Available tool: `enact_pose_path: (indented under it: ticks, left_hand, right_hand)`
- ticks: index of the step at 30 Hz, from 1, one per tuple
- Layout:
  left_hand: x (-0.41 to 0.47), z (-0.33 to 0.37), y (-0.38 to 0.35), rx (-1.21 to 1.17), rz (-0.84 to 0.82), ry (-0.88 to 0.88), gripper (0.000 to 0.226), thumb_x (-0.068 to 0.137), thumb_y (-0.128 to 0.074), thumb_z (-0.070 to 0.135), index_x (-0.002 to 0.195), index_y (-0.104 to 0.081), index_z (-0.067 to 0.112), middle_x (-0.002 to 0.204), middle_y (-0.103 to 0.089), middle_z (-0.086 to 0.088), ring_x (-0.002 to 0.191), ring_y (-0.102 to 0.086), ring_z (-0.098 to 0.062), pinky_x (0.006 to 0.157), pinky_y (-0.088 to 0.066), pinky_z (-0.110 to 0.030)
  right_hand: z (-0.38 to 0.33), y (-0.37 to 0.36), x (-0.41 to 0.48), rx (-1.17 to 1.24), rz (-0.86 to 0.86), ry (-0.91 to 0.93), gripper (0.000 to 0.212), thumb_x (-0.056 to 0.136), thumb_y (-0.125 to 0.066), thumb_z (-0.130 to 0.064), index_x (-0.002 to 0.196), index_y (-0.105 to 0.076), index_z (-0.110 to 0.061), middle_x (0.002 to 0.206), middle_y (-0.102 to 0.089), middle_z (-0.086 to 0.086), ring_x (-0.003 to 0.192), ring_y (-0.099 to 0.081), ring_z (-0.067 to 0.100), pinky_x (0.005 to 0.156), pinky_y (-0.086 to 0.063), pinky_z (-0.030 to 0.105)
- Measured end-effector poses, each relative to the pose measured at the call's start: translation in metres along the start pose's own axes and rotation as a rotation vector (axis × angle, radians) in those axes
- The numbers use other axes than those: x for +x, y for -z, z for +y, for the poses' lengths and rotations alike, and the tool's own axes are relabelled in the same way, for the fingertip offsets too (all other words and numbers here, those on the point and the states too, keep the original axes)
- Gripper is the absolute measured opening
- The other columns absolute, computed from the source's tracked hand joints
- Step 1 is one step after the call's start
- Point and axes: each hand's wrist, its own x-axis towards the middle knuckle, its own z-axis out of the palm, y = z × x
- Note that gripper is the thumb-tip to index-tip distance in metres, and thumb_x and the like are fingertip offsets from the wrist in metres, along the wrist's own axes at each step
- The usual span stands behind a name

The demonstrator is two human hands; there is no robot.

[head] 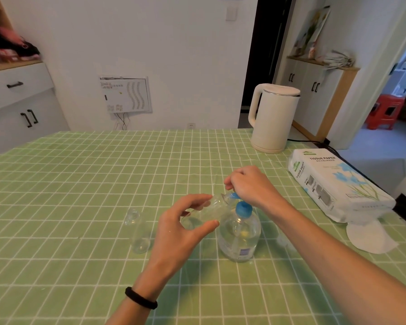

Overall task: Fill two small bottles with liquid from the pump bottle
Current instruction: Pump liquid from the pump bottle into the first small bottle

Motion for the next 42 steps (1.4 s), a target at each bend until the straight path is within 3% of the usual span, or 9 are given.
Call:
enact_pose_path:
  ticks: [9,24,33,39,42]
  left_hand:
    - [-0.001,-0.004,-0.002,0.037,-0.008,-0.007,0.046,0.078,-0.092,0.021,0.118,-0.075,0.035,0.112,-0.077,0.021,0.111,-0.070,-0.003,0.091,-0.046,-0.008]
    - [0.001,-0.001,-0.001,0.008,0.013,-0.013,0.045,0.078,-0.092,0.021,0.117,-0.075,0.035,0.110,-0.077,0.020,0.111,-0.070,-0.007,0.092,-0.047,-0.012]
    - [-0.001,-0.007,-0.004,0.021,0.004,-0.009,0.046,0.077,-0.092,0.022,0.117,-0.075,0.036,0.111,-0.077,0.022,0.112,-0.070,-0.004,0.091,-0.046,-0.009]
    - [-0.002,-0.008,-0.004,0.016,0.004,0.004,0.046,0.078,-0.091,0.022,0.118,-0.074,0.037,0.112,-0.077,0.022,0.113,-0.069,-0.005,0.094,-0.049,-0.018]
    - [-0.001,-0.006,-0.003,0.004,0.003,0.004,0.046,0.078,-0.092,0.020,0.117,-0.074,0.037,0.110,-0.077,0.021,0.112,-0.070,-0.006,0.093,-0.049,-0.016]
  right_hand:
    - [0.009,-0.009,-0.002,0.012,0.025,-0.014,0.036,0.098,-0.052,-0.014,0.115,-0.077,0.005,0.114,-0.081,0.018,0.117,-0.073,0.039,0.105,-0.057,0.057]
    - [-0.002,0.000,0.000,-0.011,0.007,0.004,0.041,0.097,-0.049,-0.013,0.125,-0.072,0.007,0.129,-0.074,0.024,0.128,-0.065,0.044,0.109,-0.053,0.063]
    - [0.010,-0.008,0.000,0.024,0.012,-0.022,0.038,0.097,-0.051,-0.014,0.118,-0.076,0.005,0.118,-0.080,0.021,0.119,-0.072,0.041,0.107,-0.056,0.058]
    - [0.008,-0.008,-0.002,-0.008,0.033,-0.005,0.040,0.097,-0.048,-0.016,0.120,-0.075,0.002,0.119,-0.080,0.017,0.119,-0.071,0.039,0.106,-0.056,0.058]
    - [0.005,-0.004,-0.001,-0.012,0.032,0.002,0.040,0.097,-0.049,-0.017,0.120,-0.075,0.003,0.121,-0.079,0.018,0.120,-0.071,0.039,0.106,-0.056,0.057]
